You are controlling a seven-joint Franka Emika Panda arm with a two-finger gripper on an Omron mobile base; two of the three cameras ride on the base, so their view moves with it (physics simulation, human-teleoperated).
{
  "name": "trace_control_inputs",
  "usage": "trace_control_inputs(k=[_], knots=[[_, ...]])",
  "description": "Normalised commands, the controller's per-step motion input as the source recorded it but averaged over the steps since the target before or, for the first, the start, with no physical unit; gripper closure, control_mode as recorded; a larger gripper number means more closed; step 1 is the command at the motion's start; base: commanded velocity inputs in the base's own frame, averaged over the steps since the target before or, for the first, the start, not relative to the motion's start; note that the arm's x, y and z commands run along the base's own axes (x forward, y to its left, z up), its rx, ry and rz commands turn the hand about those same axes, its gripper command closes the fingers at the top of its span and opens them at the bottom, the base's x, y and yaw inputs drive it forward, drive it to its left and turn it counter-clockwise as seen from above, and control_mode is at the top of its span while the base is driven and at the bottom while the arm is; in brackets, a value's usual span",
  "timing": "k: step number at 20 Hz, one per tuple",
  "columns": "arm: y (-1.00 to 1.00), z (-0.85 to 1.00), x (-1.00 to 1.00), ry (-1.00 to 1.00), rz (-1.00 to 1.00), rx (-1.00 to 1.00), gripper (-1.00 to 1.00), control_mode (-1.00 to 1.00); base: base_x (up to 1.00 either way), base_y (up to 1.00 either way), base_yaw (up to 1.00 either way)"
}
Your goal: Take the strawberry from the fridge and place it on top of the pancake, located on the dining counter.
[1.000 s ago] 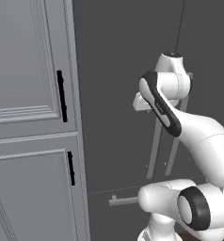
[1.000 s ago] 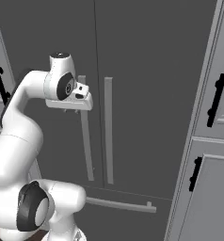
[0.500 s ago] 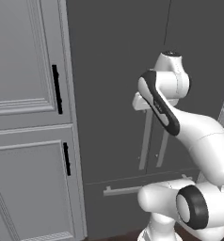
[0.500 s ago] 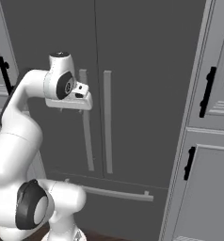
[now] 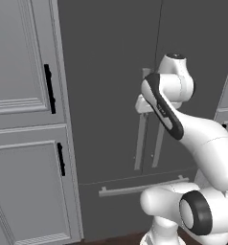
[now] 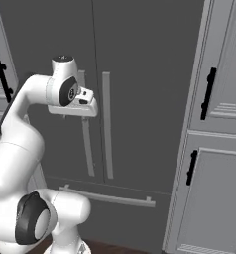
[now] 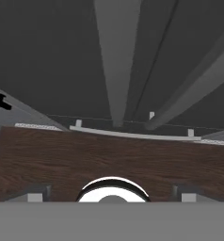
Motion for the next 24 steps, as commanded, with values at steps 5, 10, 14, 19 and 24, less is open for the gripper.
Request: trace_control_inputs(k=[5, 10, 14, 19, 24], knots=[[0.00, 0.00, 0.00, 0.00, 0.00, 0.00, -1.00, 1.00, -0.38, -0.59, 0.00], [0.00, 0.00, 0.00, 0.00, 0.00, 0.00, -1.00, 1.00, -0.47, -0.18, 0.00], [0.00, 0.00, 0.00, 0.00, 0.00, 0.00, -1.00, 1.00, -0.20, 0.38, 0.00], [0.00, 0.00, 0.00, 0.00, 0.00, 0.00, -1.00, 1.00, -0.08, 0.02, 0.00], [0.00, 0.00, 0.00, 0.00, 0.00, 0.00, -1.00, 1.00, 0.00, 0.00, 0.00]])
